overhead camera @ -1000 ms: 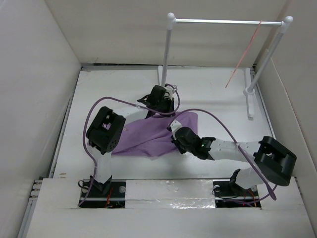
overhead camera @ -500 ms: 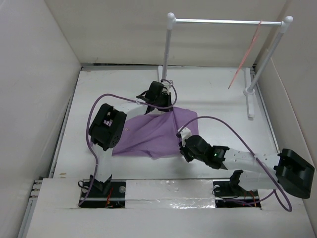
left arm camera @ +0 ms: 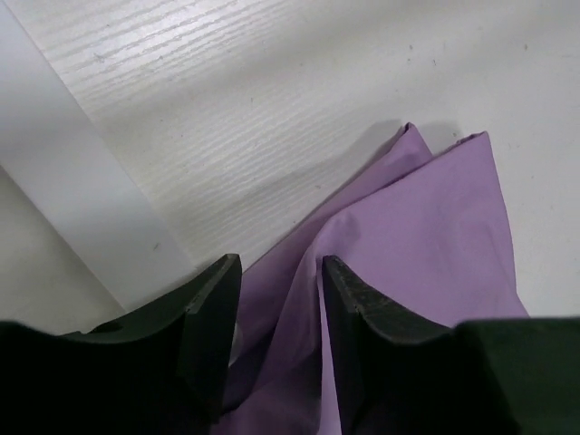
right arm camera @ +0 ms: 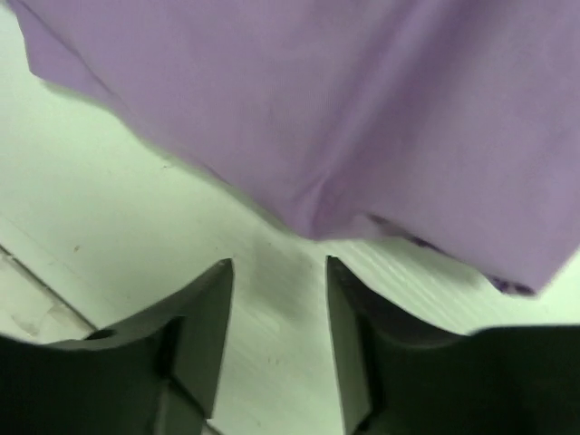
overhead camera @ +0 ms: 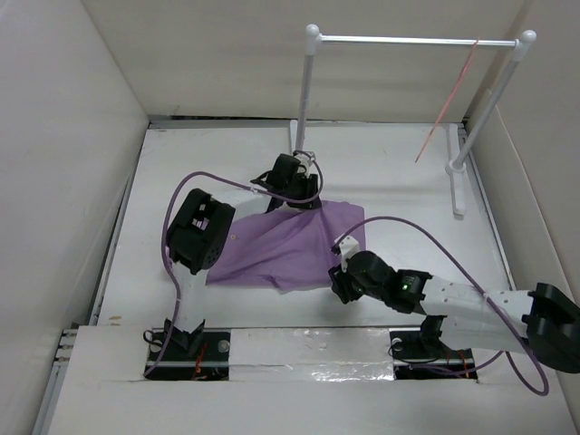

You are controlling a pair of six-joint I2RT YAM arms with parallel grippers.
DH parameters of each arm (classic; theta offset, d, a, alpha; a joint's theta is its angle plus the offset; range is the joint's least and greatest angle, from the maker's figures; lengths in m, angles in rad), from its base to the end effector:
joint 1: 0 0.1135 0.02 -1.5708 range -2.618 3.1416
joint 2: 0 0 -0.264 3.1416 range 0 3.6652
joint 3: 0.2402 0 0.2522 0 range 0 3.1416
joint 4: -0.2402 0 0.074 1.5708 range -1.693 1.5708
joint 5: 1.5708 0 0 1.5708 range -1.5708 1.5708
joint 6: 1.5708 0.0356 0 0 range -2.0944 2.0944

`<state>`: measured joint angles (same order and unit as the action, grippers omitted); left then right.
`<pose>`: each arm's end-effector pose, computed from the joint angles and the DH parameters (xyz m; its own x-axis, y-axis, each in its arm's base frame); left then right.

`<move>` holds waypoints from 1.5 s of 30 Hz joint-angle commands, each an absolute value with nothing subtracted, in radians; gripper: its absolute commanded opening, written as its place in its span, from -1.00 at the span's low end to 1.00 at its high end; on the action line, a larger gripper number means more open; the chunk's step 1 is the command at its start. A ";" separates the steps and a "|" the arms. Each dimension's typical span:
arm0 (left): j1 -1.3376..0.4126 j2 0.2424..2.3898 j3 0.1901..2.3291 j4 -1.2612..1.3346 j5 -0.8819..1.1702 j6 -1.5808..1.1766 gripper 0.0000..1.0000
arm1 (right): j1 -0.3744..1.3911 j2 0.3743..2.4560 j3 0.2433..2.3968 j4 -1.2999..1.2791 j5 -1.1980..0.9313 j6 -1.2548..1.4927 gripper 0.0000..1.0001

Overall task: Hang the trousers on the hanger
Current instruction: Fold the trousers at the center of the board, then pick up the hanger from the clothesline.

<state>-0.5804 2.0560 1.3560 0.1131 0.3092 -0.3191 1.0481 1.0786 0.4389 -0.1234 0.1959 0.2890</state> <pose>0.3779 -0.2608 0.1754 -0.6701 0.0820 -0.7378 0.5519 0.7197 -0.4212 0.1090 0.1753 0.1728 -0.5529 -0.3997 -0.7311 -0.6490 0.7569 0.0770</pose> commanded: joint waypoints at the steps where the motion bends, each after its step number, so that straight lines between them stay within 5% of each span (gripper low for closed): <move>1: -0.572 1.910 1.293 0.175 0.319 -0.330 -0.17 | 1.055 0.965 0.515 -0.204 0.271 0.259 0.09; 4: -0.583 1.838 1.246 0.192 0.316 -0.337 0.00 | 1.014 0.920 0.554 -0.213 0.291 0.221 0.01; 8: -0.615 1.731 1.174 0.215 0.259 -0.341 0.06 | 0.838 0.954 0.554 -0.097 0.247 0.161 -0.82; 11: -0.627 1.651 1.120 0.256 0.265 -0.374 0.06 | 0.743 1.023 0.561 -0.042 0.166 0.149 -1.00; 25: -0.627 1.574 0.756 0.426 0.201 -0.472 0.00 | 0.643 0.882 0.238 0.055 0.135 0.400 -1.00; 31: -0.627 1.626 0.761 0.434 0.095 -0.523 -0.01 | 0.695 0.694 0.284 -0.049 0.188 0.379 -1.00; 37: -0.637 1.533 0.733 0.485 0.136 -0.534 -0.03 | 0.695 0.675 0.498 -0.121 0.163 0.198 -0.78; 38: -0.637 1.517 0.733 0.494 0.150 -0.535 -0.14 | 0.695 0.684 0.543 -0.144 0.163 0.175 -0.63; 39: -0.646 1.502 0.739 0.491 0.158 -0.532 -0.54 | 0.695 0.692 0.584 -0.144 0.164 0.148 -0.46; 41: -0.679 1.453 0.753 0.473 0.126 -0.526 -0.98 | 0.695 0.719 0.713 -0.153 0.211 0.060 0.06; 44: -0.748 1.404 0.804 0.431 0.032 -0.499 -1.00 | 0.646 0.794 0.924 -0.224 0.345 -0.046 0.19; 45: -0.771 1.396 0.827 0.425 -0.022 -0.488 -1.00 | 0.625 0.816 0.971 -0.235 0.372 -0.082 0.00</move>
<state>-0.7090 1.4563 0.7567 0.4084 0.0738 -0.5198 0.6750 0.7689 0.7986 -0.2012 0.2394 0.0669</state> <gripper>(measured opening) 0.003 0.524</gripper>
